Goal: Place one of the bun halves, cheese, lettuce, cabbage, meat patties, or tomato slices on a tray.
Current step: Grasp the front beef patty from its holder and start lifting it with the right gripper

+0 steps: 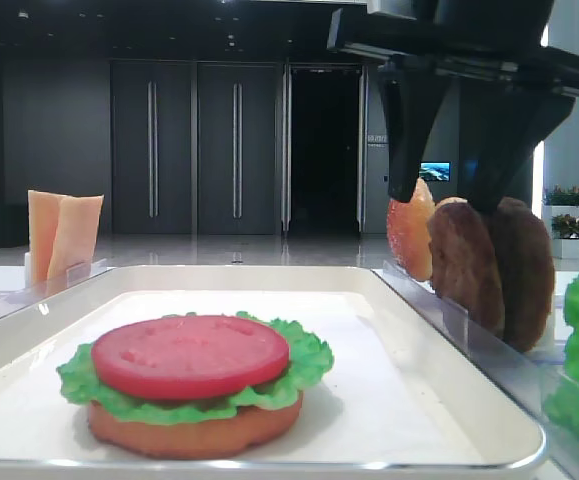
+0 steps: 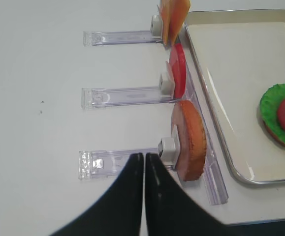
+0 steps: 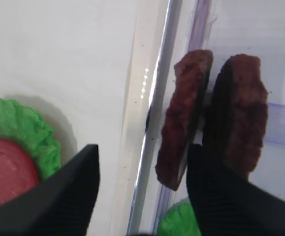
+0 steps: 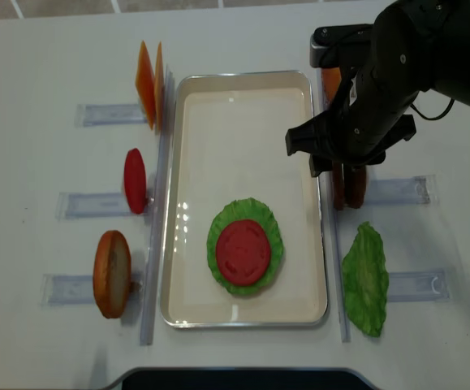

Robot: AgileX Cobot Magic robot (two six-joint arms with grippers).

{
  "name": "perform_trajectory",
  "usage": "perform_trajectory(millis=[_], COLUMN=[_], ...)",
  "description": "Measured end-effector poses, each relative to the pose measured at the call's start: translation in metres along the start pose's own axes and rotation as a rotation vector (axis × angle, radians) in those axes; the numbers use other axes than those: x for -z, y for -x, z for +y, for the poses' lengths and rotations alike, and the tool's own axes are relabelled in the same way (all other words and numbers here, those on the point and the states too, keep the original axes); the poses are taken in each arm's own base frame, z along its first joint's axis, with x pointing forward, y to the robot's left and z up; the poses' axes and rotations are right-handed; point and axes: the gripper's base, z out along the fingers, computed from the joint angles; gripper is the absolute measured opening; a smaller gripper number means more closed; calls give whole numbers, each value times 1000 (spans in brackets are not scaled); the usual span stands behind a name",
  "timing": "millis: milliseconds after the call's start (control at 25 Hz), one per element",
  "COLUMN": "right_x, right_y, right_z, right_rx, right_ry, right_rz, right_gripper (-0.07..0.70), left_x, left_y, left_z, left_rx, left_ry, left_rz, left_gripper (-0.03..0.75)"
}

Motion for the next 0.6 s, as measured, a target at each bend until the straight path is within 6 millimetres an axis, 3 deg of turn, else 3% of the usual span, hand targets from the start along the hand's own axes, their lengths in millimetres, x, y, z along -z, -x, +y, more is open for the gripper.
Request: perform_trajectory(millis=[600], right_x=[0], right_y=[2], right_z=[-2], right_rx=[21], right_ry=[-26], right_rz=[-18], right_gripper=[405], left_x=[0], left_y=[0], left_z=[0], left_rx=[0], left_ry=[0], left_rz=[0], left_gripper=[0])
